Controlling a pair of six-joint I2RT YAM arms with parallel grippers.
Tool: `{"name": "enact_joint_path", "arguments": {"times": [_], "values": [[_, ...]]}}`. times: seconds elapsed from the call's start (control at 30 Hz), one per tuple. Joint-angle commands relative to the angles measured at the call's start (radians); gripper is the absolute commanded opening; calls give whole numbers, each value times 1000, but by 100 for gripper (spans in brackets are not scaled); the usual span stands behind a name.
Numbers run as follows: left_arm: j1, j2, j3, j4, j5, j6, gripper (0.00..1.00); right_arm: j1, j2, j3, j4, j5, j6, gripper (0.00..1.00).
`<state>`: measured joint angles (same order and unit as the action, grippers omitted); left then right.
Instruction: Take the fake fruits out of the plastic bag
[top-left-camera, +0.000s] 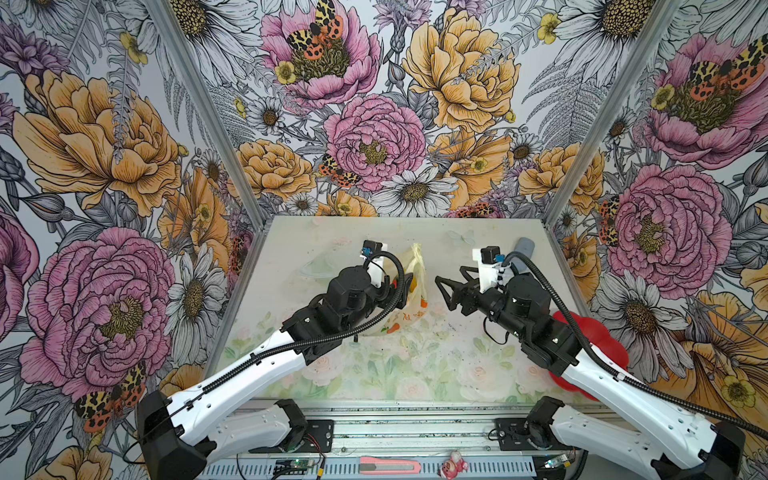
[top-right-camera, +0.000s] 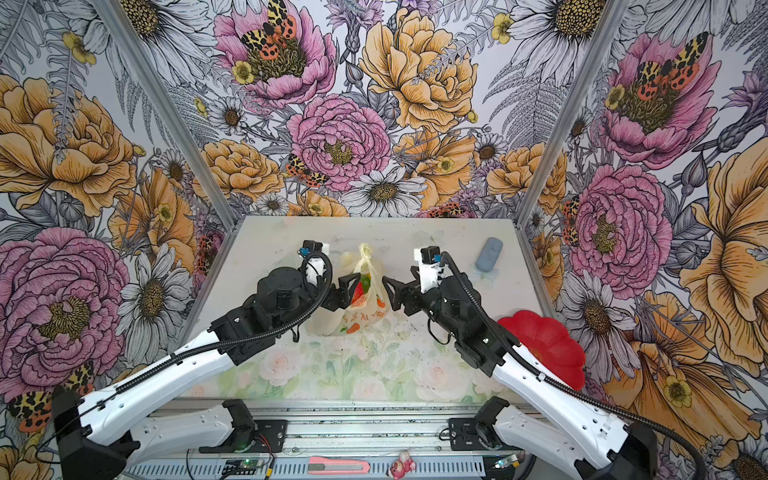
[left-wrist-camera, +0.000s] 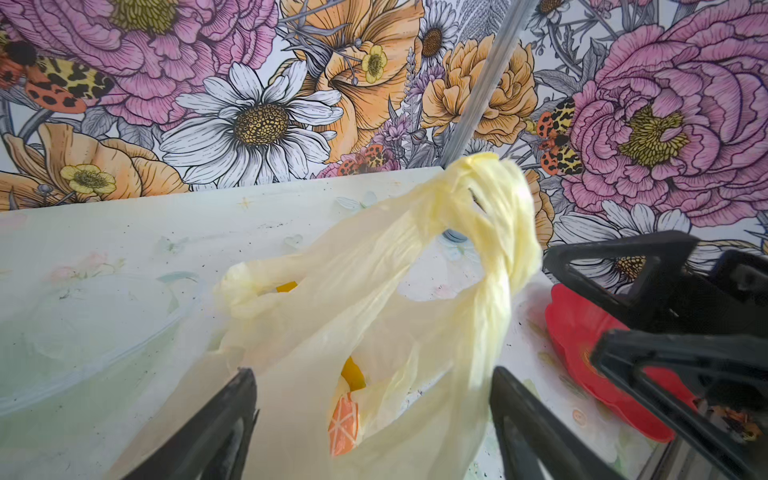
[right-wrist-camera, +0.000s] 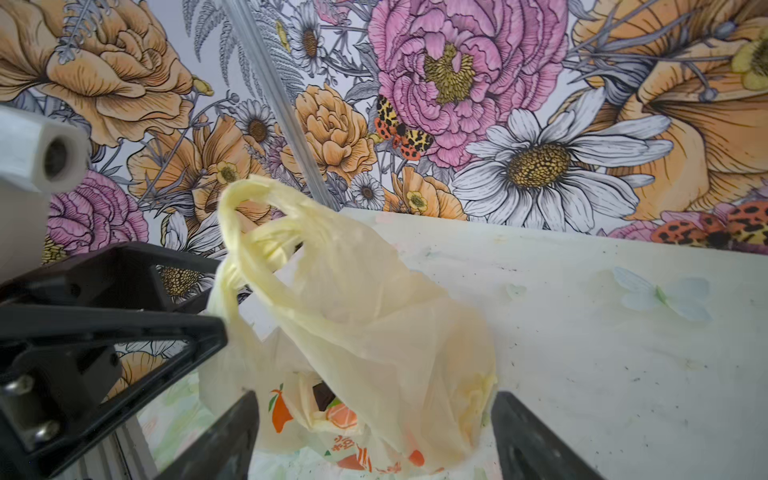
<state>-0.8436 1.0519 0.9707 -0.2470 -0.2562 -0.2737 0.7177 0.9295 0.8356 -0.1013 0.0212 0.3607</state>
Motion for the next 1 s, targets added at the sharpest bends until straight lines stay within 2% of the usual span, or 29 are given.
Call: {"name": "enact_joint_path", "arguments": {"times": [0.0, 0.2, 0.37, 0.47, 0.6, 0.67, 0.8, 0.93, 0.97], "values": [[23, -56, -59, 62, -22, -13, 88, 68, 59, 51, -30, 119, -89, 89], [49, -105, -113, 74, 3, -25, 89, 155, 154, 105, -36, 201, -107, 89], [55, -118, -133, 78, 6, -34, 89, 166, 235, 160, -55, 333, -53, 86], [58, -116, -136, 76, 13, -41, 90, 166, 270, 191, -60, 386, -26, 81], [57, -105, -116, 51, 19, -42, 89, 166, 325, 239, -68, 405, -17, 60], [41, -80, -70, -14, -38, -59, 89, 166, 348, 263, -80, 395, -15, 52], [-47, -9, 51, -143, -158, -46, 89, 165, 348, 271, -89, 426, -2, 37], [-97, 42, 96, -145, -167, -32, 90, 163, 328, 265, -89, 439, -6, 14], [-100, 56, 106, -148, -168, -32, 90, 163, 326, 265, -89, 432, -8, 11]]}}
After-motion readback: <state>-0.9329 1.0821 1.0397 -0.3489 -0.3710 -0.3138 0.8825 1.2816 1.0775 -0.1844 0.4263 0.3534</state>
